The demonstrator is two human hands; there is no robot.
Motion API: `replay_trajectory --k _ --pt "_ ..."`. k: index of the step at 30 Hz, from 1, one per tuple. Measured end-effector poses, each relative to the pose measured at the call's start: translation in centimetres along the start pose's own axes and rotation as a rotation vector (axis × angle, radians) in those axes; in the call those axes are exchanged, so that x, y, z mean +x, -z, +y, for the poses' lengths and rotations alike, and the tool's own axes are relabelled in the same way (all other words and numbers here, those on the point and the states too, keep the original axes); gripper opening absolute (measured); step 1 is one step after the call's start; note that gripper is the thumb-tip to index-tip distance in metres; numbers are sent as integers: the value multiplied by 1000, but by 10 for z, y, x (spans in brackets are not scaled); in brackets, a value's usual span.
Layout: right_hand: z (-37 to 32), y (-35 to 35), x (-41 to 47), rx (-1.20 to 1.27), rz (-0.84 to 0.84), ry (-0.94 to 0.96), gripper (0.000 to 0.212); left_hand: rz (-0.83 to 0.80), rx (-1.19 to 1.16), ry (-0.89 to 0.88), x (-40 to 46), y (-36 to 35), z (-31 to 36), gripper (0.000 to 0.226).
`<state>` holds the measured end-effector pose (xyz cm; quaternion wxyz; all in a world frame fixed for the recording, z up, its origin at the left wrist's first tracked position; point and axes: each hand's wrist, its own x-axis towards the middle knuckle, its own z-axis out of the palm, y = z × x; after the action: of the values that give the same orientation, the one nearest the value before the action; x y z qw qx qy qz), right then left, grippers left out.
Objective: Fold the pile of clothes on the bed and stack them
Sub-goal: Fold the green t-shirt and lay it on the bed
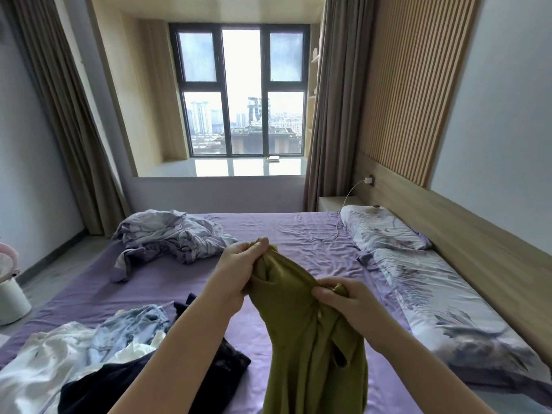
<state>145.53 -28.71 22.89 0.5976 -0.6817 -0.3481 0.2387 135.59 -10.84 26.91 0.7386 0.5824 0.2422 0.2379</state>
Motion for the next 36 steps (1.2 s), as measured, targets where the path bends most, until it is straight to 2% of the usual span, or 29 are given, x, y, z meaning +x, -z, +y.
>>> replay_trajectory --k 3,5,7,10,12,15,18,20,21,23,25,26,29,31,34,36 --pt "0 7 5 84 42 -43 11 -188 -162 208 -4 2 -5 35" --pt "2 9 7 52 43 -46 17 -345 -182 274 -8 4 -6 49" --pt "4 13 7 -12 35 -41 23 -436 -40 206 -10 9 -7 47" --pt "5 20 6 -73 12 -32 22 -306 290 3 -5 21 -17 38" --pt "3 25 8 -92 11 -7 22 -325 327 -35 -3 33 -21 25" --pt "-5 28 13 -134 -23 49 14 -510 315 -64 -1 48 -17 38" --pt "-17 22 23 -244 -117 123 4 -520 247 15 5 34 -8 52" --pt "-24 16 30 -337 -150 152 3 -600 448 64 4 11 0 80" --pt "-26 14 33 -360 -160 153 3 -647 576 76 3 0 1 82" --pt "-29 15 36 -354 -180 137 7 -721 744 38 4 -16 -2 56" --pt "-28 21 33 -294 -160 106 16 -667 812 -43 12 -19 -12 25" --pt "-27 27 31 -261 -123 85 23 -608 828 -77 15 -17 -16 17" --pt "-24 50 28 -367 -24 66 45 -492 728 -154 22 -4 -24 12" --pt "-22 60 28 -527 -50 83 57 -450 712 -212 25 7 -27 9" --pt "-24 63 35 -658 -30 127 57 -386 857 -312 28 19 -37 9" --pt "-31 65 42 -658 36 128 63 -357 959 -316 27 24 -45 8"
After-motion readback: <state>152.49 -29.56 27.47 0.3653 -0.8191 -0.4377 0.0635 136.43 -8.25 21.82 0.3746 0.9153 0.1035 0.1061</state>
